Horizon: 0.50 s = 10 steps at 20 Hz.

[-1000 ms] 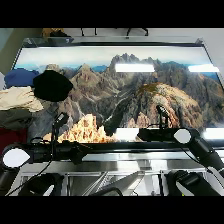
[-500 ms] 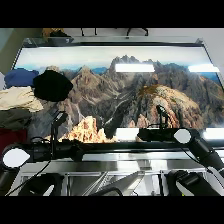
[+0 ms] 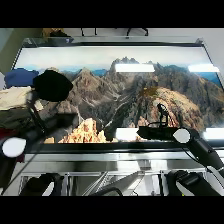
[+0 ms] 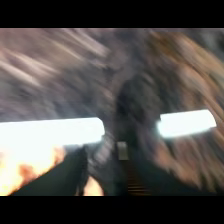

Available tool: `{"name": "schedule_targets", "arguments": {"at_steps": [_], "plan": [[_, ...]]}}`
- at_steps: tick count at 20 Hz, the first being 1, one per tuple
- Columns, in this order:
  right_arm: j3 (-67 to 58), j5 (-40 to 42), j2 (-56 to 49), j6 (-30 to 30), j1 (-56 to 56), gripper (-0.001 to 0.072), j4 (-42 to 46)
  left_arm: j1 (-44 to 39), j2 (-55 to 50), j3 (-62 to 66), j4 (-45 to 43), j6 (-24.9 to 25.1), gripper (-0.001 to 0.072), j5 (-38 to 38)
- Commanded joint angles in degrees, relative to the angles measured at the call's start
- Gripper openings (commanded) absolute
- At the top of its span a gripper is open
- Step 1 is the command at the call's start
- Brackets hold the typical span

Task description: Fold the shirts.

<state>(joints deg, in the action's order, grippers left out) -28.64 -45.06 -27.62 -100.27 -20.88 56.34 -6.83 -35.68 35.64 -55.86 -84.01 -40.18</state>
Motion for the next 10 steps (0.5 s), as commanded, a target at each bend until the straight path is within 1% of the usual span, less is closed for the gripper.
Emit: {"name": "schedule_targets", "arguments": {"at_steps": [1,3,5,7,10], "plan": [[0.0,3.4,-1.1,0.0,0.0,0.0461,0.1,17.3,-12.6,5.7,-2.6,1.0,0.0674,2.1],[0.0,5.3,-1.8,0.0,0.1,0.0459,0.6,24.2,-21.9,10.5,-2.6,1.0,0.0675,0.9],[0.0,7.4,-2.6,0.0,0.8,0.0459,1.6,28.0,-31.1,15.3,-2.6,1.0,0.0675,0.7],[0.0,8.7,-3.1,0.0,2.3,0.0459,2.0,28.9,-39.5,19.9,-2.6,1.0,0.0675,0.0],[0.0,8.9,-3.5,0.5,4.2,0.0459,2.0,27.3,-50.2,26.9,-2.5,1.0,0.0675,-0.5]]}}
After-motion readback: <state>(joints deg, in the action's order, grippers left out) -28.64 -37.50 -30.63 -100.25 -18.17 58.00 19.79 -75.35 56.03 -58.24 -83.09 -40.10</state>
